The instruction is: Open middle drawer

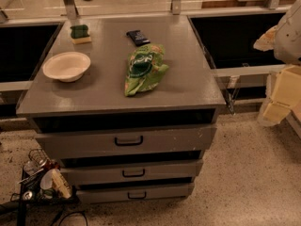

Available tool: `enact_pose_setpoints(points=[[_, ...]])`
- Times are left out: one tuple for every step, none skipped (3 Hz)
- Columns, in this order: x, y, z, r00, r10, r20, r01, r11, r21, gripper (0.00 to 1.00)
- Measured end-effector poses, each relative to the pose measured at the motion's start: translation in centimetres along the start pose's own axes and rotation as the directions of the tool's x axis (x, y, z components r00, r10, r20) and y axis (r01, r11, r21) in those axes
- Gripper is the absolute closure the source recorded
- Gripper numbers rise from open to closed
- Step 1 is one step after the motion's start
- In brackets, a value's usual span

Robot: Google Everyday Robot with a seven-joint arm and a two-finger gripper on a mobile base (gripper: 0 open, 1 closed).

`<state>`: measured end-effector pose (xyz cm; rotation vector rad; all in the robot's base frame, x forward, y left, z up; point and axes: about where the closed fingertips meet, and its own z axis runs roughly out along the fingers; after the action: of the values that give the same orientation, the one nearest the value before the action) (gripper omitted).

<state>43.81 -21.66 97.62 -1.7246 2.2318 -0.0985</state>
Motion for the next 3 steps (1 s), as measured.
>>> enact_pose_setpoints(points=[[0.0,0.0,0.0,1.0,0.0,0.0,0.0,1.0,0.0,0.0],[0.5,0.8,0.7,0.999,0.008,0.039,-0.007,0.9999,-0.015,0.0],[1.6,2.7,2.8,0.997,0.033,0.067,-0.029,0.9979,-0.058,0.0]])
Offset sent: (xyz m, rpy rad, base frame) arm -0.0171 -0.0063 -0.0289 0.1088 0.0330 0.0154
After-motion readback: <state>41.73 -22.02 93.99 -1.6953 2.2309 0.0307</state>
